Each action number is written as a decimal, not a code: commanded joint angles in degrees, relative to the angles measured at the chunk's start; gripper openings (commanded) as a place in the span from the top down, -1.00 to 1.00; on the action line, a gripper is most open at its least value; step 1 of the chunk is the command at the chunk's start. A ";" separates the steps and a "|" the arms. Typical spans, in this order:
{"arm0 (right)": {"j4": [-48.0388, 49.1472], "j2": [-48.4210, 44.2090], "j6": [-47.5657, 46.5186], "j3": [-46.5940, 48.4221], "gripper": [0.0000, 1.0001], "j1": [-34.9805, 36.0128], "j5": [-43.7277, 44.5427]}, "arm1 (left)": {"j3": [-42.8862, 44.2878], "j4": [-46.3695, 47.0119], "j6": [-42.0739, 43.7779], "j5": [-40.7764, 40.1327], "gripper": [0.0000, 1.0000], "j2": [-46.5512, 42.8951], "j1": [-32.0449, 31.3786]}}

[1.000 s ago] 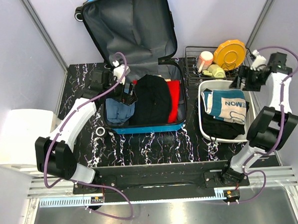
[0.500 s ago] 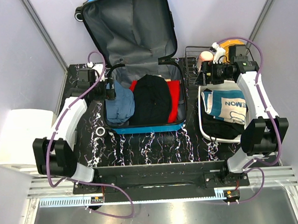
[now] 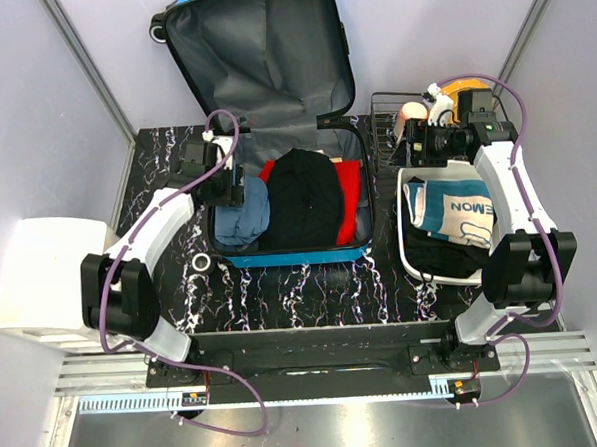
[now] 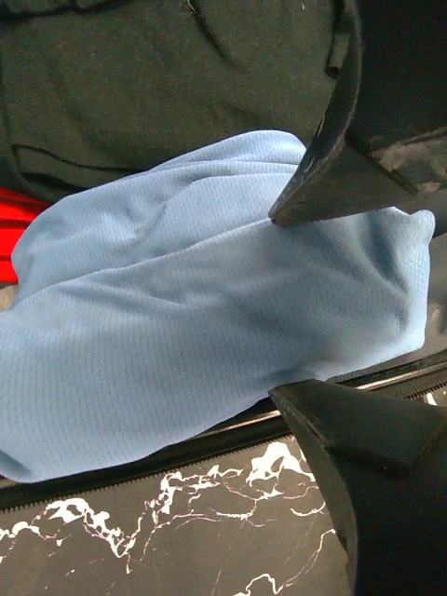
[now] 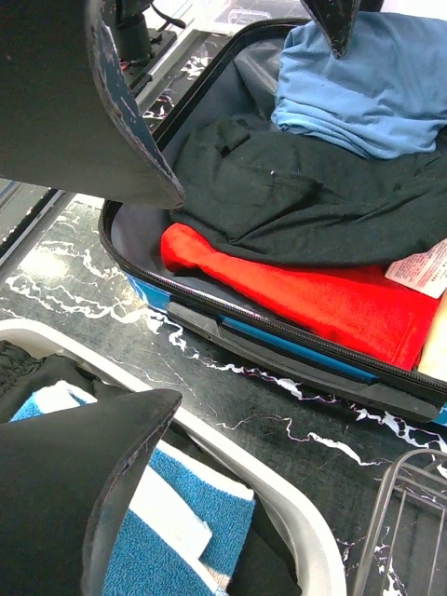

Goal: Open, take out, and arrange the luggage

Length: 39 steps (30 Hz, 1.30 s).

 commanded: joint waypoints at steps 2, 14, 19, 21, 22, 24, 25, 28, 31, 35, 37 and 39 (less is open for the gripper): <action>2.49 -0.22 1.30 0.73 -0.72 0.84 -0.97 | -0.05 1.36 3.08 -4.83 -0.21 0.35 -2.96; 4.42 2.15 4.55 2.93 -0.72 4.44 -3.34 | 9.52 -0.93 1.34 12.81 1.00 -7.11 -1.03; 10.30 1.98 9.54 -0.05 -0.75 5.23 -9.58 | 13.21 -0.66 -2.36 24.23 1.00 -11.25 -1.55; 11.19 2.50 10.44 -0.32 -0.75 5.32 -10.29 | 15.59 -0.31 -5.60 26.71 1.00 -11.25 -2.34; 11.28 2.94 10.79 0.11 -0.74 5.32 -10.20 | 16.29 -0.05 -6.92 28.90 1.00 -10.90 -2.61; 11.11 3.38 10.70 0.64 -0.75 5.23 -9.59 | 18.58 2.14 -11.31 30.58 1.00 -10.20 -4.10; 11.10 3.47 10.27 0.82 -0.77 5.32 -9.33 | 19.02 3.46 -13.07 31.98 1.00 -9.67 -4.71; 11.02 3.21 10.00 1.09 -0.79 5.15 -8.27 | 20.51 9.87 -20.01 34.45 1.00 -7.92 -7.00; 10.93 2.59 9.56 0.38 -0.81 4.88 -6.69 | 19.12 17.08 -26.70 36.30 1.00 -6.07 -7.53; 10.67 1.63 9.65 -0.76 -0.81 4.44 -6.25 | 11.58 19.39 -22.09 35.34 1.00 -5.27 -4.03; 10.75 1.10 9.74 -1.64 -0.81 4.44 -7.03 | 8.93 17.98 -19.25 35.60 1.00 -4.22 -0.78; 11.19 0.92 10.52 -2.43 -0.81 4.53 -9.14 | 8.04 14.47 -14.34 35.60 1.00 -2.82 0.73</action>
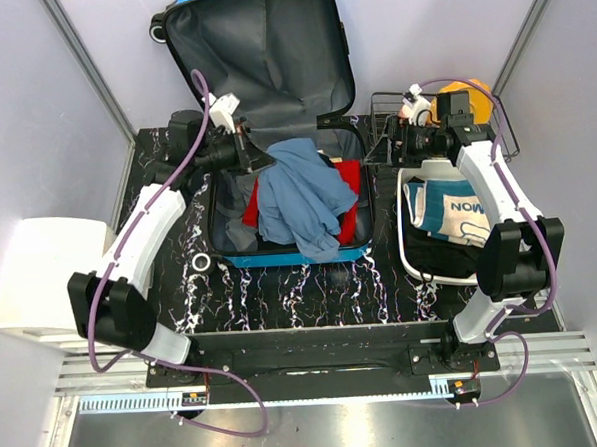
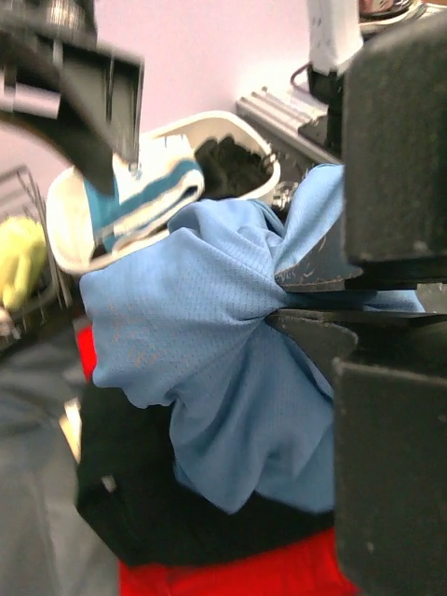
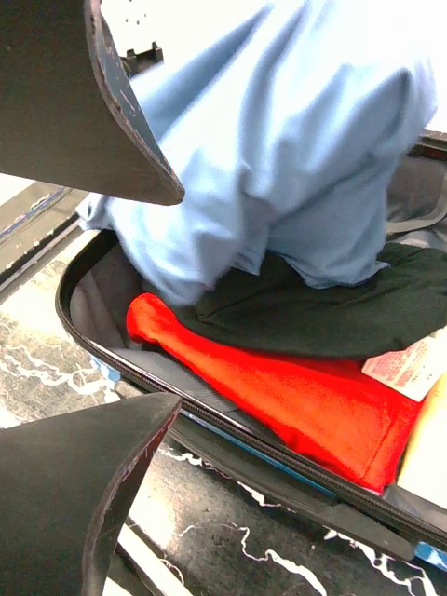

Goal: Open, take out, and arrange the luggage

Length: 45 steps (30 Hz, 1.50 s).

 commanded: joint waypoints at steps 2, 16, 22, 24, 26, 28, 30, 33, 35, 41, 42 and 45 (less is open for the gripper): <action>3.11 -2.16 1.94 -1.84 -0.84 0.05 -4.49 | -3.02 -0.75 11.08 1.22 1.00 2.15 4.19; 30.96 -1.90 -22.74 -10.01 -1.00 25.50 8.47 | -6.02 1.45 11.62 2.10 1.00 3.56 1.02; 45.37 1.53 -26.54 -19.15 -0.99 33.61 13.86 | -6.54 2.50 10.12 1.92 1.00 3.91 1.46; 49.06 3.45 -24.53 -20.47 -0.99 35.02 13.60 | -7.16 2.68 9.77 1.75 1.00 3.73 1.72; 53.01 4.78 -23.20 -21.44 -0.99 36.69 12.99 | -7.68 3.38 9.24 1.40 1.00 3.64 1.90; 54.70 7.50 -23.63 -21.62 -1.00 37.92 14.11 | -8.21 4.78 7.67 1.30 1.00 3.73 2.42; 56.20 11.00 -24.07 -20.66 -1.00 39.68 17.45 | -8.30 5.40 6.52 2.35 1.00 3.99 2.78; 58.30 14.96 -25.30 -19.42 -0.99 40.48 25.44 | -8.56 6.20 5.46 2.89 1.00 3.65 2.78; 58.14 16.29 -26.79 -18.37 -0.99 40.66 32.13 | -8.57 6.29 5.20 2.98 1.00 3.12 2.78; 61.62 12.18 -25.67 -21.07 0.42 40.57 37.69 | -8.39 5.67 4.76 3.68 1.00 0.75 2.78; 62.69 9.47 -25.39 -21.87 0.72 40.57 36.46 | -8.39 5.67 4.32 4.55 1.00 0.48 2.78; 63.93 4.63 -23.03 -22.94 1.00 40.57 32.24 | -7.52 5.67 3.79 6.75 1.00 -1.27 2.78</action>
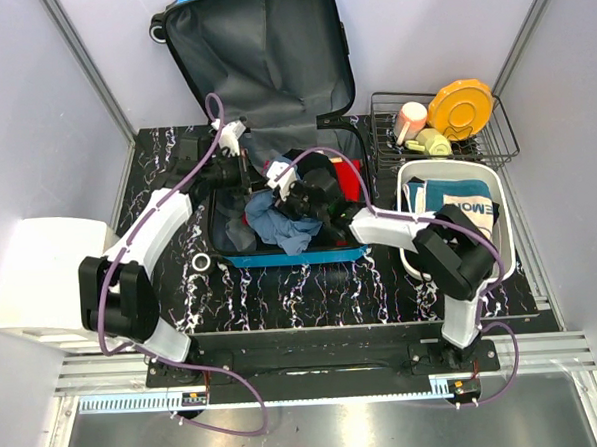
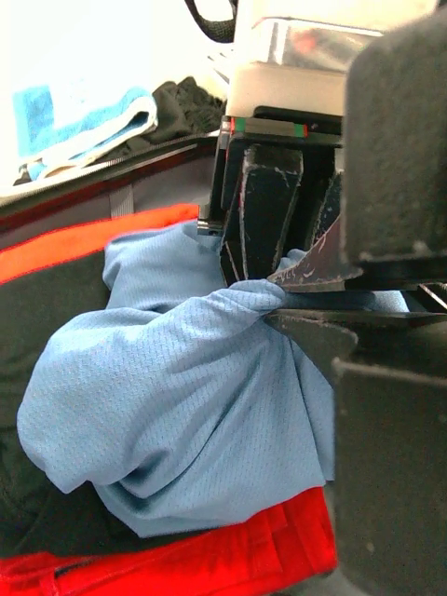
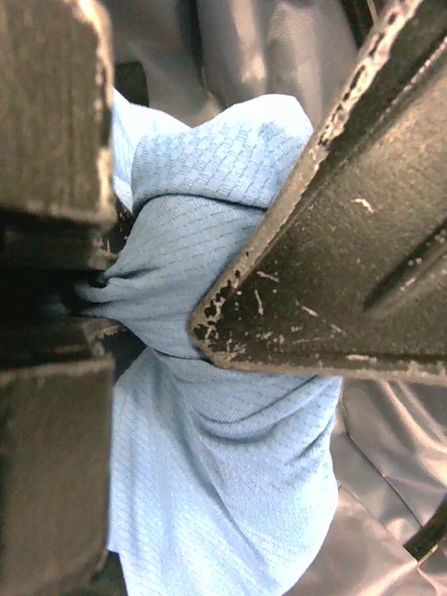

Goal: Open, take out, and arrange the luggage

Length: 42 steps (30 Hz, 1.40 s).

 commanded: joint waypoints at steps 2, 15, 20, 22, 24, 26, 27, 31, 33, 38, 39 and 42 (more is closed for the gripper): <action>3.19 -10.08 4.54 -1.71 1.00 -1.09 -1.41 | 3.07 5.54 -1.57 7.85 0.60 -7.46 -0.59; -5.84 -41.78 5.52 -6.46 1.00 -11.01 2.62 | 5.70 1.14 10.21 -1.64 -0.98 -16.70 0.55; -21.66 -55.07 1.14 -6.55 1.00 -13.92 11.23 | 4.92 2.11 10.48 -0.85 -0.98 -15.91 0.47; -32.07 -60.61 0.77 -3.93 1.00 -18.29 12.74 | 4.48 3.07 9.43 -0.32 -0.98 -15.12 0.47; -36.69 -64.38 1.74 -2.25 1.00 -22.52 15.44 | 3.86 4.30 8.12 0.56 -0.98 -14.59 0.29; -41.53 -68.60 -2.97 -0.93 1.00 -23.86 17.74 | 4.04 4.48 7.67 1.17 -0.98 -13.54 -0.23; -43.55 -69.67 -4.40 -0.32 1.00 -23.86 19.05 | 4.13 4.48 7.49 1.26 -0.98 -13.28 -0.67; -56.37 -72.75 -5.29 2.68 1.00 -26.40 25.46 | 4.39 5.18 7.49 1.35 -0.98 -11.61 -2.25; -59.20 -74.16 -5.20 1.54 1.00 -26.93 29.41 | 4.83 5.18 7.49 1.26 -0.98 -11.08 -3.13; -59.13 -69.54 -3.10 -6.36 1.00 -27.46 36.98 | 5.79 5.18 7.14 0.91 -0.98 -9.50 -3.93; -58.78 -67.77 -2.57 -7.24 1.00 -27.46 37.60 | 5.88 5.10 7.14 0.82 -0.98 -9.41 -3.93; -55.62 -59.95 0.86 -9.89 0.91 -27.55 37.09 | 6.58 3.78 7.32 0.30 -0.98 -9.06 -4.02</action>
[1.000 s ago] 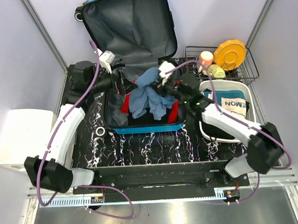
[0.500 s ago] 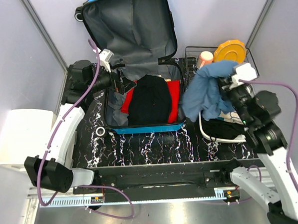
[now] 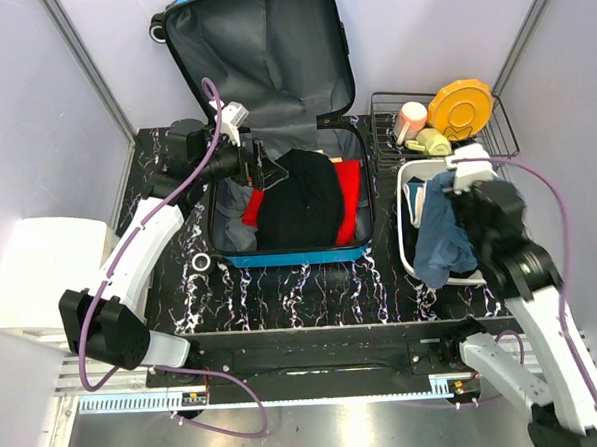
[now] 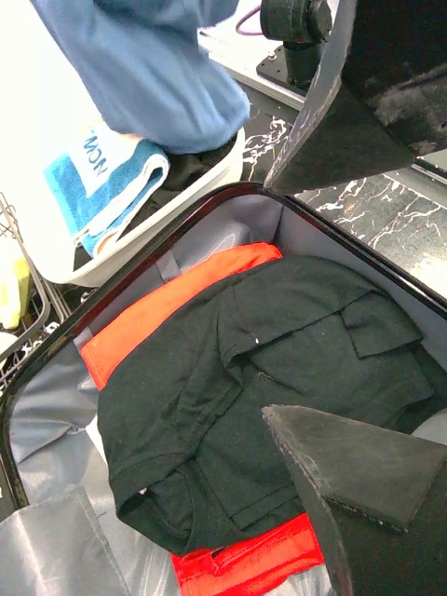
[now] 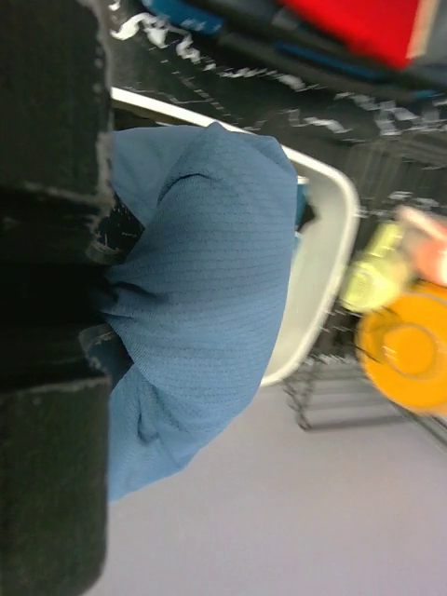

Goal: Open, take out, and arrange the luggage

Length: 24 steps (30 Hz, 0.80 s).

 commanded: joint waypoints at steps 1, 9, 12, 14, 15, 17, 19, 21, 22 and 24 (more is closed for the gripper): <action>6.61 12.02 3.79 -3.11 0.87 -0.47 4.10 | 2.87 1.55 -0.14 -0.14 -0.98 0.06 -0.15; 21.75 32.23 3.00 -3.48 0.25 -16.28 -13.87 | 1.03 -2.05 2.67 -4.53 -0.98 -2.66 -0.15; 17.74 35.85 3.70 -0.76 -0.82 -20.06 -21.18 | -0.20 -2.76 3.03 -5.24 -0.98 -2.84 -0.15; 13.68 35.16 4.50 0.92 -0.99 -22.51 -28.12 | -0.73 -3.28 3.12 -5.59 -0.98 -2.75 -0.06; 9.75 34.37 4.76 2.58 -0.99 -23.31 -33.90 | -0.99 -3.37 3.03 -5.68 -0.98 -2.67 -0.06; 5.25 31.74 5.11 5.13 -0.99 -25.16 -39.82 | -1.78 -3.37 3.03 -5.86 -0.98 -2.67 -0.06; -1.96 30.06 4.50 9.79 -1.00 -27.53 -47.55 | -2.75 -3.11 2.85 -5.68 -0.98 -3.02 -0.06; -8.53 28.48 3.45 13.39 -1.00 -29.29 -51.78 | -3.28 -2.76 2.68 -5.86 -0.98 -3.37 -0.06; -10.40 28.04 2.49 14.10 -0.99 -29.56 -52.06 | -3.72 -2.58 2.68 -5.77 -0.98 -3.46 -0.06; -15.05 27.51 0.82 14.55 -0.99 -30.18 -50.75 | -3.90 -2.58 2.68 -5.94 -0.98 -3.37 -0.06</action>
